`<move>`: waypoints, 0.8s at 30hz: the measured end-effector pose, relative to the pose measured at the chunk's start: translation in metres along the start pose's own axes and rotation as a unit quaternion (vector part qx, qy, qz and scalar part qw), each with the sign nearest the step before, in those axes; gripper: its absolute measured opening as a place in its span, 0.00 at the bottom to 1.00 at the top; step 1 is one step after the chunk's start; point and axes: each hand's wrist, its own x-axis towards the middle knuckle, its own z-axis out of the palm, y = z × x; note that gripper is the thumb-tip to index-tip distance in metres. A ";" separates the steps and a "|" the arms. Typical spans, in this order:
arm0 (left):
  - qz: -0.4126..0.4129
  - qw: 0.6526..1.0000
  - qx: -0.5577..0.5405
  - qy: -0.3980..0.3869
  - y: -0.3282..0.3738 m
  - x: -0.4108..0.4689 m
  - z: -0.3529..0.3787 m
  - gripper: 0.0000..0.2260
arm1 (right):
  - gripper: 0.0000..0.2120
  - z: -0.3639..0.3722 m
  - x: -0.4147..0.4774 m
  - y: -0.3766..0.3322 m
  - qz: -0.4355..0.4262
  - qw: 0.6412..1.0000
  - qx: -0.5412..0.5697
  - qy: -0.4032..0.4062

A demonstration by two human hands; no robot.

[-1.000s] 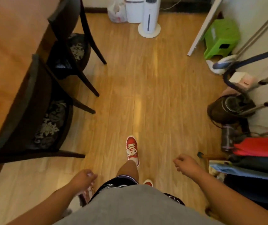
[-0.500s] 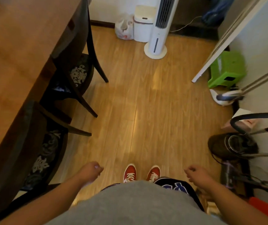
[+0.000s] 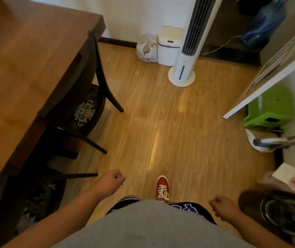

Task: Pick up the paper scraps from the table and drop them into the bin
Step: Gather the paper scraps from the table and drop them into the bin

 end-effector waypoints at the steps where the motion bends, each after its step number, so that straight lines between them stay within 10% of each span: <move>1: -0.005 1.000 -0.009 0.005 0.003 0.004 -0.006 0.10 | 0.12 -0.013 0.009 -0.020 -0.016 1.000 -0.011 -0.004; 14: -0.141 0.981 -0.119 0.059 -0.062 0.052 -0.109 0.12 | 0.07 -0.079 0.054 -0.359 -0.244 0.953 -0.176 -0.025; 24: 0.037 0.982 -0.112 0.144 0.008 0.032 -0.274 0.04 | 0.08 -0.069 -0.023 -0.568 -0.456 0.843 -0.280 -0.057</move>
